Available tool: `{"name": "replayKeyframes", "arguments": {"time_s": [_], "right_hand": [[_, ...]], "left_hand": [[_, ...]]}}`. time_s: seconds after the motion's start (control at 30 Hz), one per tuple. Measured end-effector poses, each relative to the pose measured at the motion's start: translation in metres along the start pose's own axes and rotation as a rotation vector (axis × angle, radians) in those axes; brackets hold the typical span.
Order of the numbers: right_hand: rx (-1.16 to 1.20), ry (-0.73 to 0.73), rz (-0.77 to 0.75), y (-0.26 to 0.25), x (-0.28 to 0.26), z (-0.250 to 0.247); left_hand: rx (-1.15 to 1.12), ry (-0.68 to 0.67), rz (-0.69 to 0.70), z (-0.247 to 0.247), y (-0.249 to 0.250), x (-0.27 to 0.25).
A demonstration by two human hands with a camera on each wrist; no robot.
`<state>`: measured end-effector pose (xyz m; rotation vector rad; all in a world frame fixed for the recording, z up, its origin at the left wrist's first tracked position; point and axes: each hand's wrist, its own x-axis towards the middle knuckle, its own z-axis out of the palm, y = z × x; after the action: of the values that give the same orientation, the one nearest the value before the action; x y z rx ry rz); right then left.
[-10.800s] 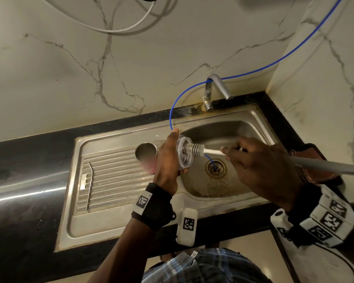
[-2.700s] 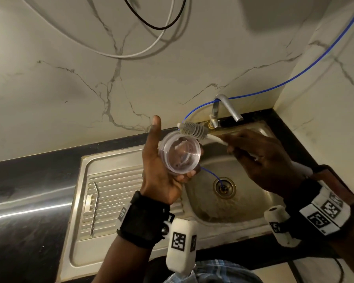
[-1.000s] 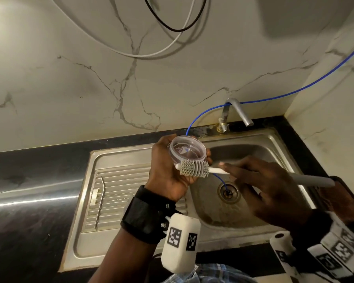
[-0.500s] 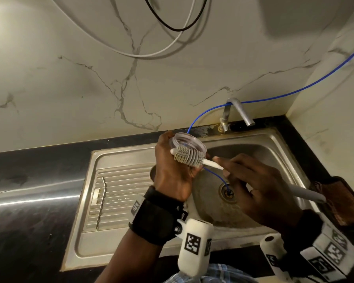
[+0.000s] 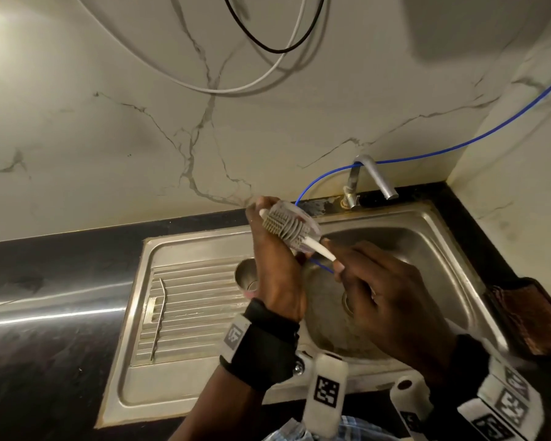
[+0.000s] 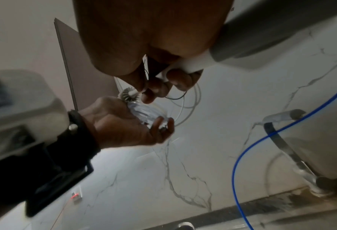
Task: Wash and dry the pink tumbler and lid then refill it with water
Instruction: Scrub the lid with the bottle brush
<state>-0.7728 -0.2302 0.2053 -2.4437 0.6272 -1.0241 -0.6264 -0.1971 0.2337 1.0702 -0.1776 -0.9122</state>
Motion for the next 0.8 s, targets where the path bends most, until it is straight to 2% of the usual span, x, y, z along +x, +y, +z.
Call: {"name": "replayKeyframes", "arguments": {"time_s": [0.07, 0.17, 0.27, 0.37, 0.43, 0.63, 0.8], "right_hand": [[-0.01, -0.03, 0.007, -0.001, 0.006, 0.0], [0.008, -0.075, 0.015, 0.003, -0.001, -0.005], [0.041, -0.068, 0.019, 0.001, -0.01, -0.01], [0.037, -0.052, 0.03, -0.005, 0.0, -0.005], [0.038, -0.061, 0.049, -0.008, 0.009, 0.0], [0.033, -0.054, 0.063, -0.004, -0.01, -0.004], [0.001, -0.028, 0.084, -0.013, 0.006, 0.005]], "left_hand": [[0.008, -0.008, 0.011, -0.001, -0.004, -0.001], [0.012, 0.092, 0.07, -0.01, 0.008, 0.013], [0.029, 0.125, 0.111, -0.016, 0.011, 0.021], [0.088, 0.073, 0.107, -0.013, -0.007, 0.011], [0.061, 0.021, 0.05, -0.01, -0.01, 0.006], [0.03, 0.083, 0.122, -0.019, 0.007, 0.022], [0.06, 0.02, 0.112, -0.017, -0.015, 0.011]]}}
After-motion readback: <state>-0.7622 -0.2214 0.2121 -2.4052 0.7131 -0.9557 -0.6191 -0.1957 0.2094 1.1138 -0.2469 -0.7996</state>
